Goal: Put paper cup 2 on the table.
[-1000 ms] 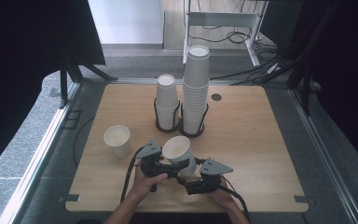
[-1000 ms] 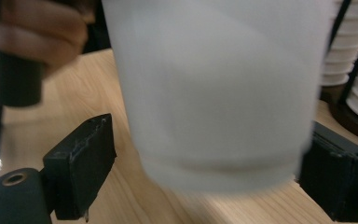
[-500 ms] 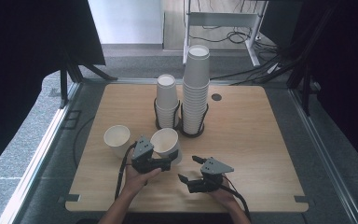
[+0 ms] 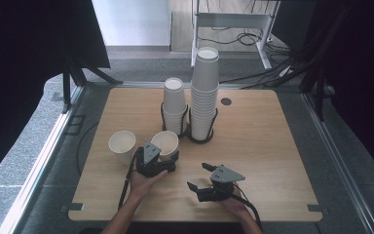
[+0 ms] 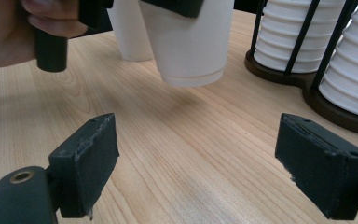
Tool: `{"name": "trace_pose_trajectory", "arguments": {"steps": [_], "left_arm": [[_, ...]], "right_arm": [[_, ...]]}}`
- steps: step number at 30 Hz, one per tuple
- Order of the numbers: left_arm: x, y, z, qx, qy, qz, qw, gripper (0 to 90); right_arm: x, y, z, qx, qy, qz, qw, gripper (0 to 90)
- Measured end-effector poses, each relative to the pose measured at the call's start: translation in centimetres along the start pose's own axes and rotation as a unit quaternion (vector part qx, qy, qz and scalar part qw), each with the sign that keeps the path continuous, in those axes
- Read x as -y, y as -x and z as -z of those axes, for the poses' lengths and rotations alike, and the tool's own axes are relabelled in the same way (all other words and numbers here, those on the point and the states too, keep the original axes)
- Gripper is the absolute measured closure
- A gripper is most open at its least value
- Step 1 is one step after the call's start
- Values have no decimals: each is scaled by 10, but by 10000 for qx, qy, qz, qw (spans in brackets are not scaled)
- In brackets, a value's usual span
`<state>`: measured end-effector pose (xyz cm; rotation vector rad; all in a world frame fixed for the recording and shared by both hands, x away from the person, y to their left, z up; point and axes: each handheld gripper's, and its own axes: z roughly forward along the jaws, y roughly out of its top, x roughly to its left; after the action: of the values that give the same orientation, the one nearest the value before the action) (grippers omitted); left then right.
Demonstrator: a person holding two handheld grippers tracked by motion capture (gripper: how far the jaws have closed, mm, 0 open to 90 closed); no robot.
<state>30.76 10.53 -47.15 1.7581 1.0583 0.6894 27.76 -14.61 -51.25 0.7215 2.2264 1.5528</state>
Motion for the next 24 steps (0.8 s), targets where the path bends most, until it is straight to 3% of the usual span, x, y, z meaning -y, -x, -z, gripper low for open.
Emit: {"name": "trace_pose_trajectory", "arguments": {"steps": [6,14,18,24], "left_arm": [[2,-1,-13,-283,-158,-194,9993,137],[5,-5,-30,-582,-363,-128,9976,135],[6,-8,-35,-571,-497,-66,9971,133],[6,-10,-40,-545,-512,-85,9972,129]], "right_arm": [[1,0,0,6,-20,5,10000,129],[1,-1,-1,0,-20,13,10000,129],[1,-1,0,3,-39,26,10000,129],[1,-2,0,11,-37,33,10000,129]]}}
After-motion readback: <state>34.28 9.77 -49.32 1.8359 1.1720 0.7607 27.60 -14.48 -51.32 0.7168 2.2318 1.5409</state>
